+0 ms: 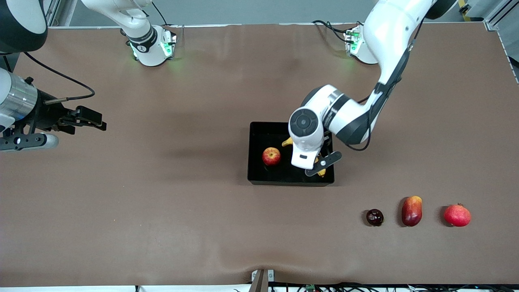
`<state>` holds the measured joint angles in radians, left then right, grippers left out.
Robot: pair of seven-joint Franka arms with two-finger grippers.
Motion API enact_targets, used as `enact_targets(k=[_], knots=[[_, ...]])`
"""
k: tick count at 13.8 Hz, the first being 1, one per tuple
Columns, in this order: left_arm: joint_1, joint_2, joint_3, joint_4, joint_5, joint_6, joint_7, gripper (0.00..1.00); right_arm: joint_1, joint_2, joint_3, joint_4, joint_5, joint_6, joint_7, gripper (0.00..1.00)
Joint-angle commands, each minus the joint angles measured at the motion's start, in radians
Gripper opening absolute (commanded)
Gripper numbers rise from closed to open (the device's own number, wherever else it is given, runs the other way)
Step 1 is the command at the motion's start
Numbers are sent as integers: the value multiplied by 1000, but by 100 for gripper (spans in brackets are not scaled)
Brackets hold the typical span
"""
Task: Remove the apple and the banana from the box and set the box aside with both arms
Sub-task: 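Lift the banana out of the tray and carry it beside the mango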
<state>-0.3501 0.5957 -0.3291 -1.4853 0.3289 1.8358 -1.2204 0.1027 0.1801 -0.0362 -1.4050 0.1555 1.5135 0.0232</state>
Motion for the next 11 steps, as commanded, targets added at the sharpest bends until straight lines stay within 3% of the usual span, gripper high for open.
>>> enact_targets(k=[1, 5, 11], knots=[[28, -52, 2, 42, -19, -81, 91, 0, 3, -10, -5, 6, 3, -4, 4, 100], [169, -141, -1, 23, -24, -190, 376, 0, 3, -10, -5, 3, 3, -4, 6, 100], [449, -211, -2, -108, -36, -156, 735, 0, 5, -10, -5, 0, 9, -10, 9, 100]])
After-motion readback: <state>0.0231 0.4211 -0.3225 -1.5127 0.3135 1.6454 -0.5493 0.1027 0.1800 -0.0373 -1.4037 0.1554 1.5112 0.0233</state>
